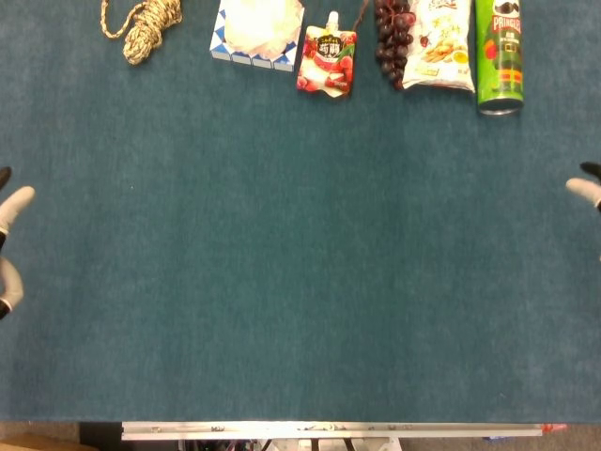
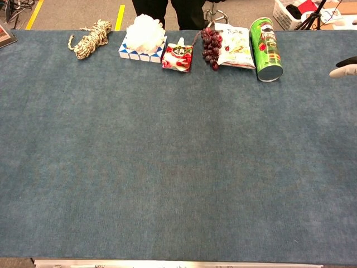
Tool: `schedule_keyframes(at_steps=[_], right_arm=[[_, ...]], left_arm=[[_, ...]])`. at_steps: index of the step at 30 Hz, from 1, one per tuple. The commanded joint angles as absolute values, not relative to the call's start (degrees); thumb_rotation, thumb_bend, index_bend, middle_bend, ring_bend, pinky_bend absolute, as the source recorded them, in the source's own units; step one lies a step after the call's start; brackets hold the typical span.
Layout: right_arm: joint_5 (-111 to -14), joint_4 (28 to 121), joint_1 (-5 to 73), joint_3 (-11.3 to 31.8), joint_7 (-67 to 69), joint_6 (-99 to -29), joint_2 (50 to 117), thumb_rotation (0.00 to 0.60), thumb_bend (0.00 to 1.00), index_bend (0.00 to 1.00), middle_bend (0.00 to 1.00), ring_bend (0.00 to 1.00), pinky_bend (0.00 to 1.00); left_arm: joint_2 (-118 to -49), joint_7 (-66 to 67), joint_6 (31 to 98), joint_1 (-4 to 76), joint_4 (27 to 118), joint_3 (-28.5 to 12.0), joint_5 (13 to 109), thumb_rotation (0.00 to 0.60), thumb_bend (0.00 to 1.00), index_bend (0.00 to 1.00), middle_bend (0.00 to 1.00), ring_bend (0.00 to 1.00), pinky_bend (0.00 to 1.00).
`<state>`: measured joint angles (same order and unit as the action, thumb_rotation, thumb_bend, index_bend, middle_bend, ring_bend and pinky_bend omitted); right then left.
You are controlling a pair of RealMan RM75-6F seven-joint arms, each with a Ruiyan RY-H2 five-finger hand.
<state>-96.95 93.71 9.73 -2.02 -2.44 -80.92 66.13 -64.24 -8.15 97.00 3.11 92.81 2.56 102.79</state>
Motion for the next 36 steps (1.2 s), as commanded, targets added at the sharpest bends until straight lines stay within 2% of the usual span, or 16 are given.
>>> schedule_keyframes(at_steps=[1, 8, 15, 18, 23, 32, 36], right_arm=[[-98.22, 96.99, 11.61, -4.82, 5.57, -76.65, 62.87, 0.600, 1.00, 0.24, 0.17, 0.91, 1.00], [-105.49, 100.43, 18.02, -11.90, 27.52, -67.65, 56.49, 0.600, 1.00, 0.24, 0.17, 0.91, 1.00], [-116.55, 99.58, 26.23, -19.65, 52.46, -64.92, 53.35, 0.600, 1.00, 0.24, 0.17, 0.91, 1.00], [-122.59, 97.26, 30.28, -23.67, 64.81, -67.00, 53.43, 0.600, 1.00, 0.24, 0.17, 0.91, 1.00], [-129.38, 92.87, 34.74, -28.03, 76.68, -72.00, 54.75, 0.600, 1.00, 0.24, 0.18, 0.91, 1.00], [-135.09, 89.03, 38.93, -32.38, 84.89, -81.09, 56.39, 0.600, 1.00, 0.24, 0.20, 0.91, 1.00], [-135.99, 87.82, 40.24, -33.61, 86.32, -82.75, 57.43, 0.600, 1.00, 0.24, 0.20, 0.91, 1.00]], left_arm=[[-61.08, -17.93, 94.90, 4.60, 95.47, 5.52, 105.17, 0.600, 0.89, 0.10, 0.02, 0.89, 1.00], [-56.46, -35.78, 92.66, 7.67, 97.65, 10.66, 110.34, 0.600, 0.91, 0.12, 0.02, 0.90, 1.00], [-53.56, -50.02, 89.75, 11.73, 98.03, 15.71, 115.86, 0.600, 0.92, 0.14, 0.04, 0.90, 1.00], [-52.80, -56.41, 89.44, 13.79, 97.43, 17.86, 118.81, 0.600, 0.92, 0.15, 0.05, 0.90, 1.00], [-52.17, -62.58, 89.62, 16.07, 96.41, 20.06, 121.36, 0.600, 0.93, 0.16, 0.06, 0.90, 1.00], [-51.86, -67.63, 91.06, 18.66, 95.71, 23.19, 125.46, 0.600, 0.93, 0.19, 0.06, 0.90, 1.00], [-51.83, -70.95, 91.64, 20.29, 94.90, 24.82, 127.45, 0.600, 0.93, 0.20, 0.07, 0.90, 1.00]])
